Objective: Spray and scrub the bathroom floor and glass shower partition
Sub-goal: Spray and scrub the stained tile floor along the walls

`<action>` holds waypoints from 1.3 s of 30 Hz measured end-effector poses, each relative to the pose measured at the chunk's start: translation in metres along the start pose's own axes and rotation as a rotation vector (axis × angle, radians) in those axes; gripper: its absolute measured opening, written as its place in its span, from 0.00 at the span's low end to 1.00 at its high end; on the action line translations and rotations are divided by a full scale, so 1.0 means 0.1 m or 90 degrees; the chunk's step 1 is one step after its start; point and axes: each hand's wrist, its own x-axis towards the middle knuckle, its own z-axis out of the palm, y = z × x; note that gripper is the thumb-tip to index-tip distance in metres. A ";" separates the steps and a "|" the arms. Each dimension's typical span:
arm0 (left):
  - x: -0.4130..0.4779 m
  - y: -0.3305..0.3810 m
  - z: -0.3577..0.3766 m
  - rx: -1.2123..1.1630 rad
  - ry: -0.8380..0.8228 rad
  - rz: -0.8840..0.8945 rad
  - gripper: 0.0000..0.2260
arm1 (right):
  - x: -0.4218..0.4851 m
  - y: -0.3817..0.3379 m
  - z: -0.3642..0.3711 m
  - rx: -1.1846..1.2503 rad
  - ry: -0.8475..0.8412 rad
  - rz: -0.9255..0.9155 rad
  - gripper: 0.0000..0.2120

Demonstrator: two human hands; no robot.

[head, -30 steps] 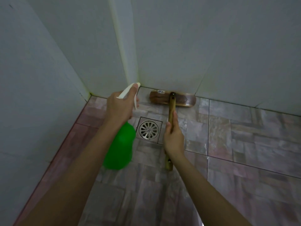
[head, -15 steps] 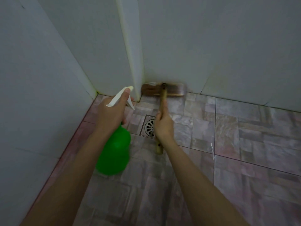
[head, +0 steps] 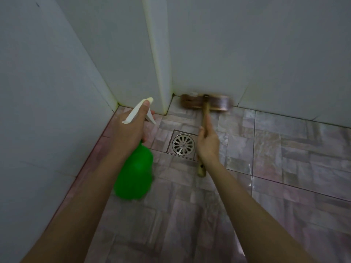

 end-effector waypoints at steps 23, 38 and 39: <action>-0.32 0.14 0.54 -0.012 -0.084 0.036 0.17 | 0.21 0.76 -1.56 -0.082 0.137 0.003 0.23; -0.62 0.40 1.32 -0.068 -0.222 0.064 0.14 | 0.33 1.15 -2.85 -0.166 0.088 0.061 0.22; -0.63 0.42 1.38 -0.062 -0.226 0.073 0.13 | 0.32 1.11 -2.82 -0.192 0.034 0.028 0.22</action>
